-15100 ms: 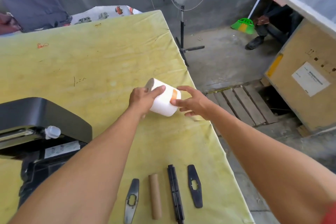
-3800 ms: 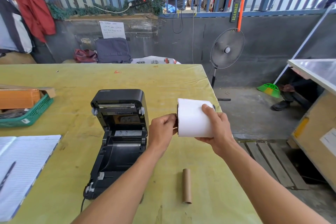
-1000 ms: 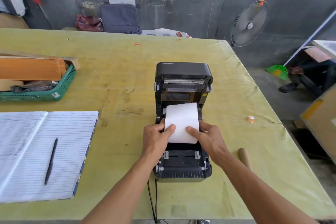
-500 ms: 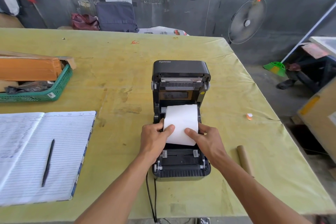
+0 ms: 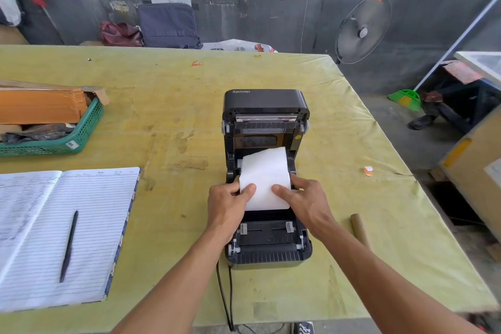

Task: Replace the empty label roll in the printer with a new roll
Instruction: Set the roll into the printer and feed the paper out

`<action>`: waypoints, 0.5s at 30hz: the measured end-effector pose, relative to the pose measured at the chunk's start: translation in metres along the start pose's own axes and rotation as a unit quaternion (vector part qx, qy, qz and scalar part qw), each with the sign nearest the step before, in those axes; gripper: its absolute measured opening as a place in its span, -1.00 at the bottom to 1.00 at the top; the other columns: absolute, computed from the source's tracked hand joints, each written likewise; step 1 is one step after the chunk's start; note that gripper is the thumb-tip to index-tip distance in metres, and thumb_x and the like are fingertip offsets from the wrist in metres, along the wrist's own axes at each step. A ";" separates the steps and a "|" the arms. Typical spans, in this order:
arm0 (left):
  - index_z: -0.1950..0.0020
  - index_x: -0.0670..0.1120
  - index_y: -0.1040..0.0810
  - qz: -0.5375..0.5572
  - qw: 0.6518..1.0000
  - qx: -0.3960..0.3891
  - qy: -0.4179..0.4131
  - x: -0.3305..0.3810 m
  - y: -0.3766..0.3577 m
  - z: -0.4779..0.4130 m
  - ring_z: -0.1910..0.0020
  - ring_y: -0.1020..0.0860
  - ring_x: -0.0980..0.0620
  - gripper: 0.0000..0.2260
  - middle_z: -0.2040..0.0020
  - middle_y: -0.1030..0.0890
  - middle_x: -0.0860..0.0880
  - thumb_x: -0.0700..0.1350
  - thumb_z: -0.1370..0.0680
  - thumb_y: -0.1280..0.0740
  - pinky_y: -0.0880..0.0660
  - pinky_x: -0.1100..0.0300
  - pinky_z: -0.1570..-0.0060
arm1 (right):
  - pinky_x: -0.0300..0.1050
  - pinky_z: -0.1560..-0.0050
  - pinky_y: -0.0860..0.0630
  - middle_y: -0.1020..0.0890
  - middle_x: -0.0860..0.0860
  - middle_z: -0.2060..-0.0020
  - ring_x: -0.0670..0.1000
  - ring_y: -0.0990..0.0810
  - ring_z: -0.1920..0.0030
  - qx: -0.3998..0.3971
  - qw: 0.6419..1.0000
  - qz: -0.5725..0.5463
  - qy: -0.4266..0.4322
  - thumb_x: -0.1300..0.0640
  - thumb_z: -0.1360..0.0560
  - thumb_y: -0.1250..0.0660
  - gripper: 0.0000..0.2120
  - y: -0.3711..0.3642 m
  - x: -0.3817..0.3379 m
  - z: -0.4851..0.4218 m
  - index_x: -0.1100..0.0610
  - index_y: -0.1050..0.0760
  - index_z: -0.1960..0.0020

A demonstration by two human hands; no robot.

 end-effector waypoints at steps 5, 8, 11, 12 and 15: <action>0.17 -0.30 -0.66 -0.008 1.000 -0.005 -0.003 -0.002 0.000 -0.002 0.31 -0.48 0.04 -0.73 0.20 -0.67 -0.26 -0.06 -0.49 -0.46 -0.38 0.18 0.31 | -0.10 0.03 -0.66 -0.74 -0.01 0.08 -0.04 -0.71 0.12 0.013 1.000 0.021 0.008 0.07 -0.49 -0.46 -0.68 -0.003 0.001 0.002 0.10 -0.63 -0.23; 0.18 -0.34 -0.61 -0.027 1.000 -0.008 -0.009 -0.004 0.001 -0.003 0.33 -0.45 0.04 -0.65 0.24 -0.63 -0.30 -0.02 -0.47 -0.46 -0.35 0.18 0.33 | -0.11 0.04 -0.66 -0.74 -0.03 0.12 -0.04 -0.72 0.14 0.017 0.999 0.026 0.009 0.07 -0.48 -0.47 -0.68 -0.004 0.003 0.003 0.08 -0.64 -0.22; 0.31 -0.35 -0.53 -0.071 0.997 -0.016 -0.001 -0.002 0.004 -0.003 0.41 -0.43 0.04 -0.62 0.41 -0.53 -0.10 -0.05 -0.47 -0.48 -0.29 0.27 0.41 | -0.28 0.15 -0.61 -0.70 -0.14 0.15 -0.09 -0.71 0.16 0.015 0.999 0.043 0.016 0.09 -0.46 -0.50 -0.62 -0.004 0.001 0.004 0.09 -0.60 -0.26; 0.31 -0.33 -0.53 -0.086 0.996 -0.014 -0.009 -0.001 0.005 -0.003 0.31 -0.22 0.12 -0.64 0.35 -0.34 0.09 -0.05 -0.47 -0.49 -0.29 0.31 0.42 | -0.24 0.14 -0.61 -0.66 -0.16 0.14 -0.06 -0.69 0.13 0.018 0.998 0.058 0.016 0.09 -0.45 -0.51 -0.58 -0.004 0.001 0.004 0.12 -0.57 -0.28; -0.05 -0.19 -0.68 -0.128 0.992 -0.015 -0.004 0.004 0.005 0.000 0.05 -0.65 0.00 -0.74 -0.05 -0.69 -0.10 -0.04 -0.48 -0.48 -0.57 0.26 0.11 | -0.04 0.02 -0.61 -0.57 -0.04 0.00 0.05 -0.64 0.00 0.036 0.993 0.108 0.002 0.02 -0.40 -0.56 -0.37 -0.003 -0.001 0.003 0.15 -0.41 -0.37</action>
Point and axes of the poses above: each hand's wrist, its own z-axis away from the middle knuckle, its own y-axis out of the back of the hand, x = y × z, the point moved 2 cm from there along -z, towards the middle knuckle
